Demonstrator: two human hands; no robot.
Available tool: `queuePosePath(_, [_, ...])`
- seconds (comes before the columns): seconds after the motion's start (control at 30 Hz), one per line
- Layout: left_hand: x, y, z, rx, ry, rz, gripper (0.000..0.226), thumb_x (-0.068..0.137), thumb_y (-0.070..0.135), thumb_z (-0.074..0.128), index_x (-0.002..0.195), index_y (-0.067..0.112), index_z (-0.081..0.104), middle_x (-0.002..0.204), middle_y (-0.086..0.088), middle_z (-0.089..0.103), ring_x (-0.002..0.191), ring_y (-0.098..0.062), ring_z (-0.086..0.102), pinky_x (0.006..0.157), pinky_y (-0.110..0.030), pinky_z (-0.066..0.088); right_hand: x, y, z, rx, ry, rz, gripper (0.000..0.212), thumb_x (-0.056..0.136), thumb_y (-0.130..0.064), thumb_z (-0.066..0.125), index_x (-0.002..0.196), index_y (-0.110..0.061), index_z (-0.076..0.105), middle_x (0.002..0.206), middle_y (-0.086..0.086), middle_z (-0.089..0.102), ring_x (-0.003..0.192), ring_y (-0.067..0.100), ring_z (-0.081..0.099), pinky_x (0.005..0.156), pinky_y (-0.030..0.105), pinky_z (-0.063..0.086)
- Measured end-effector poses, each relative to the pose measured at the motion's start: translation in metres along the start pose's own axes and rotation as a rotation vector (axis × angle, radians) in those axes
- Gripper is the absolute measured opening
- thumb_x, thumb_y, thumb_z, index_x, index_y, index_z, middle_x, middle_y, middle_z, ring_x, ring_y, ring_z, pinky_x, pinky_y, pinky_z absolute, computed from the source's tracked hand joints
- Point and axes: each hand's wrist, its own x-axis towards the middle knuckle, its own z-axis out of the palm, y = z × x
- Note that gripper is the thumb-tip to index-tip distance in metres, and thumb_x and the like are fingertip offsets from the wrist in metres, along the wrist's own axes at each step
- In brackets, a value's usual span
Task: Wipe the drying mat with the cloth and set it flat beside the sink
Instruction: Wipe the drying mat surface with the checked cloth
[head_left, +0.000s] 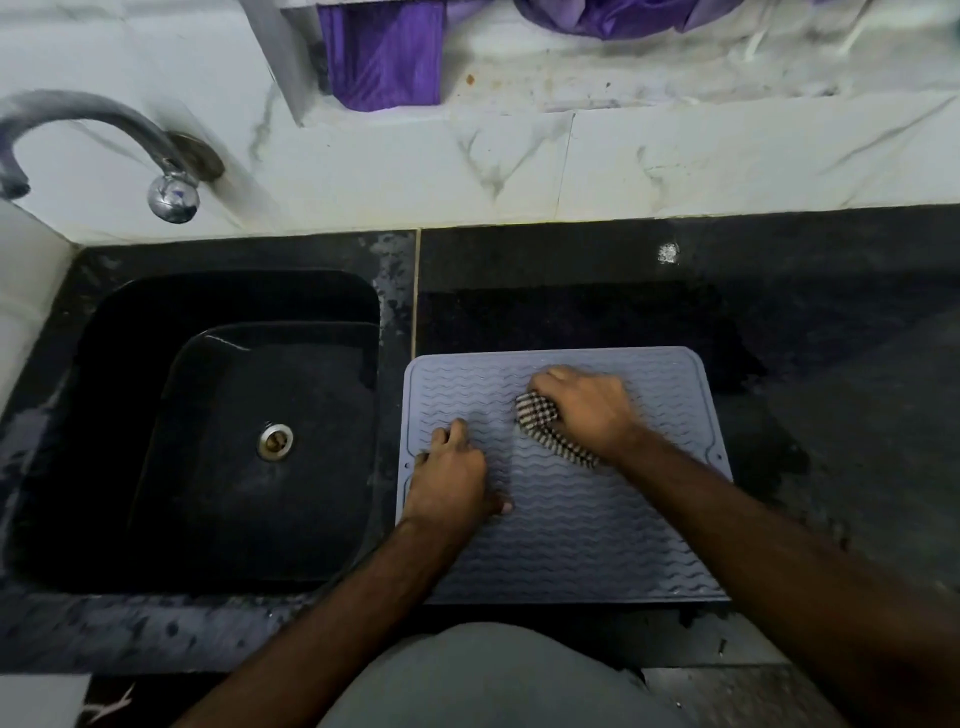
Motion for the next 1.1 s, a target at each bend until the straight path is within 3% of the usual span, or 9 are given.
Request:
queuePosePath(0.13, [-0.002,0.003,-0.004,0.058,-0.010,-0.011,0.073,0.074,0.059,0.079,0.122,0.006,0.063,0.145,-0.010,0.036,0.131,-0.029,0.038,0.110,-0.055,0.039,0.012,0.034,-0.006,-0.030,0.037,-0.003,0.027,0.086,-0.030,0.062,0.112,-0.027,0.053,0.105,0.000,0.060,0.092,0.022,0.063,0.074,0.037,0.051])
queuePosePath(0.33, [0.000,0.005,-0.006,0.095,-0.011,-0.024,0.079,0.071,0.062,0.080,0.124,0.005,0.063,0.142,-0.010,0.040,0.130,-0.029,0.040,0.110,-0.053,0.039,0.011,0.076,-0.039,-0.001,0.134,0.259,0.011,0.094,-0.028,0.057,0.102,-0.023,0.050,0.098,0.002,0.057,0.089,0.027,0.063,0.070,0.039,0.050])
queuePosePath(0.47, [0.006,0.009,-0.006,0.139,-0.030,-0.023,0.078,0.069,0.062,0.081,0.121,0.005,0.065,0.143,-0.013,0.039,0.128,-0.032,0.041,0.107,-0.052,0.042,-0.002,0.028,-0.047,0.278,0.280,0.305,0.020,0.087,-0.038,0.066,0.098,-0.031,0.051,0.092,-0.009,0.059,0.079,0.016,0.060,0.067,0.037,0.051])
queuePosePath(0.53, [0.007,0.013,-0.010,0.170,-0.045,-0.018,0.076,0.069,0.062,0.081,0.121,0.008,0.065,0.140,-0.013,0.039,0.126,-0.033,0.041,0.099,-0.052,0.046,0.001,-0.015,-0.033,0.408,0.292,0.322,0.025,0.083,-0.034,0.069,0.101,-0.035,0.052,0.094,-0.012,0.061,0.084,0.009,0.060,0.069,0.033,0.052])
queuePosePath(0.63, [0.008,0.018,-0.012,0.175,-0.049,0.018,0.084,0.071,0.054,0.084,0.136,0.012,0.053,0.137,-0.011,0.038,0.124,-0.032,0.041,0.093,-0.051,0.050,0.022,-0.071,-0.001,0.473,0.247,0.324,0.036,0.084,-0.028,0.070,0.115,-0.030,0.053,0.111,-0.005,0.062,0.099,0.016,0.061,0.079,0.034,0.051])
queuePosePath(0.73, [0.010,0.022,-0.013,0.191,-0.072,0.014,0.075,0.074,0.046,0.085,0.135,0.012,0.057,0.137,-0.013,0.038,0.124,-0.032,0.040,0.094,-0.047,0.054,0.041,-0.084,0.019,0.315,0.142,0.258,0.036,0.092,-0.027,0.060,0.125,-0.025,0.047,0.120,0.004,0.056,0.106,0.027,0.059,0.082,0.044,0.052])
queuePosePath(0.87, [0.015,0.028,-0.017,0.214,-0.147,-0.025,0.076,0.075,0.043,0.085,0.134,0.007,0.054,0.136,-0.016,0.038,0.126,-0.034,0.039,0.095,-0.047,0.053,0.040,-0.055,0.024,0.110,0.178,0.178,0.033,0.093,-0.027,0.056,0.124,-0.025,0.046,0.113,0.005,0.056,0.098,0.024,0.063,0.068,0.039,0.053])
queuePosePath(0.97, [0.018,0.032,-0.017,0.240,-0.173,-0.047,0.071,0.078,0.042,0.084,0.133,0.007,0.057,0.137,-0.017,0.035,0.125,-0.034,0.040,0.096,-0.045,0.053,0.033,-0.015,0.015,0.018,0.236,0.290,0.028,0.093,-0.023,0.056,0.120,-0.025,0.046,0.107,0.004,0.055,0.088,0.023,0.063,0.058,0.033,0.044])
queuePosePath(1.1, [0.017,0.032,-0.010,0.242,-0.169,-0.034,0.068,0.080,0.040,0.083,0.132,0.004,0.057,0.141,-0.020,0.034,0.127,-0.033,0.042,0.099,-0.045,0.053,0.003,0.056,-0.003,-0.010,0.231,0.422,0.026,0.094,-0.016,0.053,0.117,-0.024,0.043,0.109,0.006,0.053,0.093,0.025,0.062,0.064,0.040,0.054])
